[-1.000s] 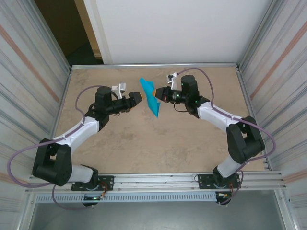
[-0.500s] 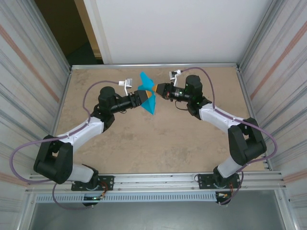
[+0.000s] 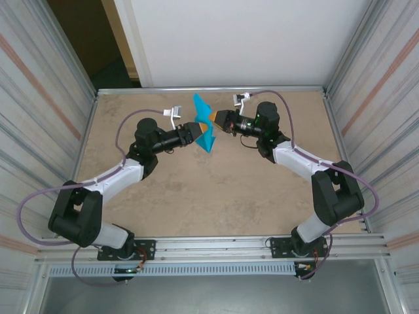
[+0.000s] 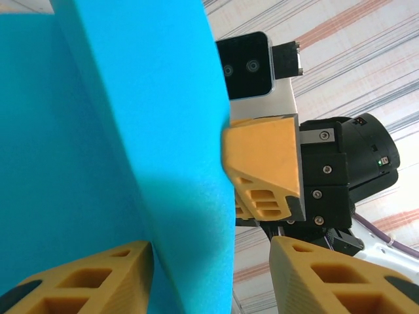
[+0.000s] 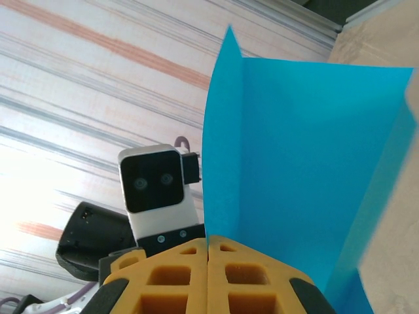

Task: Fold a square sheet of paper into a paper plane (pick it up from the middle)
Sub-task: Turn over the paper at the center of the table.

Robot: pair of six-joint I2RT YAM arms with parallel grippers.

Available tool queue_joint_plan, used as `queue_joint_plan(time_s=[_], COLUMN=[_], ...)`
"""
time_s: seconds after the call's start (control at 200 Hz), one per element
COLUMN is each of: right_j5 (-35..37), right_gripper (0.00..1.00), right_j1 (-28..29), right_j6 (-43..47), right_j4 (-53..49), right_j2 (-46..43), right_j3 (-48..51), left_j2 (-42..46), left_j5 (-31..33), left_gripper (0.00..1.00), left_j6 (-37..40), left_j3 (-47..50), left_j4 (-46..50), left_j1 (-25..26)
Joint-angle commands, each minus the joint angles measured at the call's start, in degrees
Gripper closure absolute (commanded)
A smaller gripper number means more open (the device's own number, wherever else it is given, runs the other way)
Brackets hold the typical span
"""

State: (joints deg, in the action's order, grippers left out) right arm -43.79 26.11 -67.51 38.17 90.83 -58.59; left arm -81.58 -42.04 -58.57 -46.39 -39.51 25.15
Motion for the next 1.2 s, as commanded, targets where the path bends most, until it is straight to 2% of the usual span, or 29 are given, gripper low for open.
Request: queue_joint_plan(time_s=[0.0, 0.326, 0.882, 1.017, 1.193], right_j5=[-1.4, -2.0, -1.9, -1.9, -1.1], right_gripper=[0.95, 0.95, 0.94, 0.89, 0.73], right_j1=[-0.4, -0.5, -1.3, -1.7, -2.4], right_j6=[-2.0, -3.6, -3.3, -3.3, -0.8], right_j4=[3.2, 5.3, 5.3, 4.9, 0.2], right_j2=[-2.1, -1.7, -1.6, -1.8, -3.4], right_j3=[0.7, 0.9, 2.4, 2.7, 3.0], left_j2=[-0.9, -2.4, -2.9, -3.1, -3.2], left_j5=[-1.4, -2.6, -3.4, -3.2, -2.4], left_gripper=[0.49, 0.47, 0.72, 0.78, 0.83], left_j6=[-1.8, -4.4, -6.0, -5.7, -4.3], left_j3=[-1.1, -1.5, -1.9, -2.2, -2.0], left_j4=[-3.3, -5.0, -8.0, -7.5, -6.3], left_j1=[0.2, 0.3, 0.3, 0.3, 0.1])
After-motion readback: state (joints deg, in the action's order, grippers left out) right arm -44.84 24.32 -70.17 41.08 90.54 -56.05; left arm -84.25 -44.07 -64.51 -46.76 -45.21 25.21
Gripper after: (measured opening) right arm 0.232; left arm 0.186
